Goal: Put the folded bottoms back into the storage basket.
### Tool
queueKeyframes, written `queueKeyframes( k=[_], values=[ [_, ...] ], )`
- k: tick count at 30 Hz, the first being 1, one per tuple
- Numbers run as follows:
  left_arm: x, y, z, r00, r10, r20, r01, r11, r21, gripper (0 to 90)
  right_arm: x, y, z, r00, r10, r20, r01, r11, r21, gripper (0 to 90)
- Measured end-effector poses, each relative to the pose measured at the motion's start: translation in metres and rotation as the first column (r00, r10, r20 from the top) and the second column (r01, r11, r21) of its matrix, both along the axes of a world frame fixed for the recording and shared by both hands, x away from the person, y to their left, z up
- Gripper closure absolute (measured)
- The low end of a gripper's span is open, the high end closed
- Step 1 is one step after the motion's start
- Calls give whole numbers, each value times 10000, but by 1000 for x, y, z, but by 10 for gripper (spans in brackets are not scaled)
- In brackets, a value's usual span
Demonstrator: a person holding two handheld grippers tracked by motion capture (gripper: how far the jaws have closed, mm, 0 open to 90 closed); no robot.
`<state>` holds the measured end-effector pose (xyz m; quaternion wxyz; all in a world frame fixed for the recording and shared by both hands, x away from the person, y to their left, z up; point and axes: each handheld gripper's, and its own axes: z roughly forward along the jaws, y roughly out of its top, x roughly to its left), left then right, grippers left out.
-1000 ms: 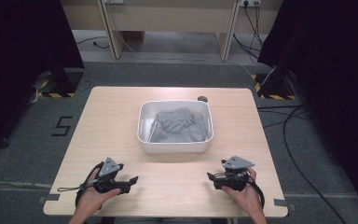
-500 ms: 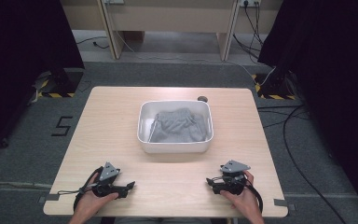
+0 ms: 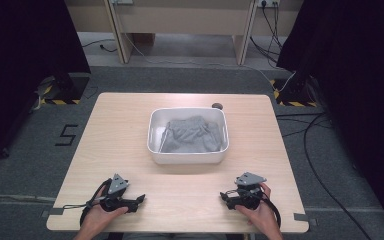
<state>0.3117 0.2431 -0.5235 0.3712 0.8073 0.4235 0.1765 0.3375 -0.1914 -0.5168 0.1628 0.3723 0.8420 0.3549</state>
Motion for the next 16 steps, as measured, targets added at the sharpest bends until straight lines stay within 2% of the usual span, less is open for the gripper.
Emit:
queueKeyframes(
  k=[16],
  values=[
    [1,0,0,10000,-11,0,11,10000,-8,128,0,0,0,10000,3,-30,-3,10000,3,146]
  ],
)
